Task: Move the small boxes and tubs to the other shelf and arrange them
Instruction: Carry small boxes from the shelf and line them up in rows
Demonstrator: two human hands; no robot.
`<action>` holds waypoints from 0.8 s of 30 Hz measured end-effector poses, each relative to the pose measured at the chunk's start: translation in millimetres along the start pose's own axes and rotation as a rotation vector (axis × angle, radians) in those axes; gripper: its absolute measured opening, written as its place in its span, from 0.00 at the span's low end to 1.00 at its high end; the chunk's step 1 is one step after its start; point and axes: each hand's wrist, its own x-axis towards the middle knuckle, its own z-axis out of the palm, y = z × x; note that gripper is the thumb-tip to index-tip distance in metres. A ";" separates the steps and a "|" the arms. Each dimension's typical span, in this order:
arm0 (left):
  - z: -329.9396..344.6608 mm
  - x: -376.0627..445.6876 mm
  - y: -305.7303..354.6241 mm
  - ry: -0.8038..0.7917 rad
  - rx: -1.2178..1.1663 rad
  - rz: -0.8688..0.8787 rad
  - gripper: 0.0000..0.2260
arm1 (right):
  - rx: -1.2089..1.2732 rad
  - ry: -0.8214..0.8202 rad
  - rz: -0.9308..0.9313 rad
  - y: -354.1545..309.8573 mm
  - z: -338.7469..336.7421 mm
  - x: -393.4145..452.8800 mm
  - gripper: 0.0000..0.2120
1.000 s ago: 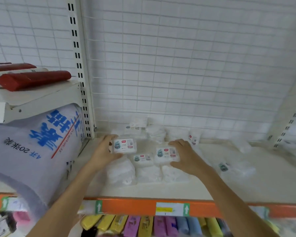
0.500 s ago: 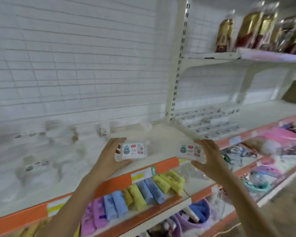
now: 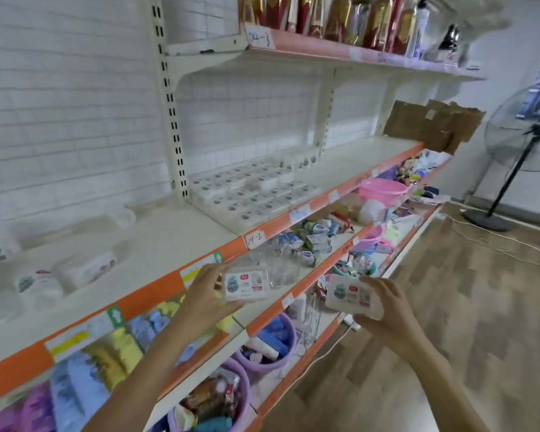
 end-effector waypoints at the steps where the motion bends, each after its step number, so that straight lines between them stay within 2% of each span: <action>1: 7.5 8.1 2.3 -0.007 -0.002 0.008 0.28 | -0.002 0.016 -0.002 7.2 -2.9 2.5 0.36; 6: 37.4 59.7 7.0 -0.018 -0.065 0.026 0.27 | 0.006 0.024 0.059 41.5 -8.2 36.0 0.33; 12: 44.9 148.6 5.5 0.071 -0.090 0.048 0.27 | 0.013 0.009 0.064 69.3 -12.3 120.5 0.34; 19: 31.7 254.6 -23.7 0.168 -0.005 -0.030 0.29 | 0.024 -0.069 -0.046 65.9 -5.6 261.7 0.33; 21: 28.2 274.6 -33.3 0.191 0.008 -0.057 0.29 | 0.030 -0.056 -0.120 58.9 -0.3 297.6 0.33; 24: 23.0 293.2 -44.1 0.228 -0.023 -0.095 0.28 | 0.069 -0.119 -0.179 46.4 10.5 345.2 0.33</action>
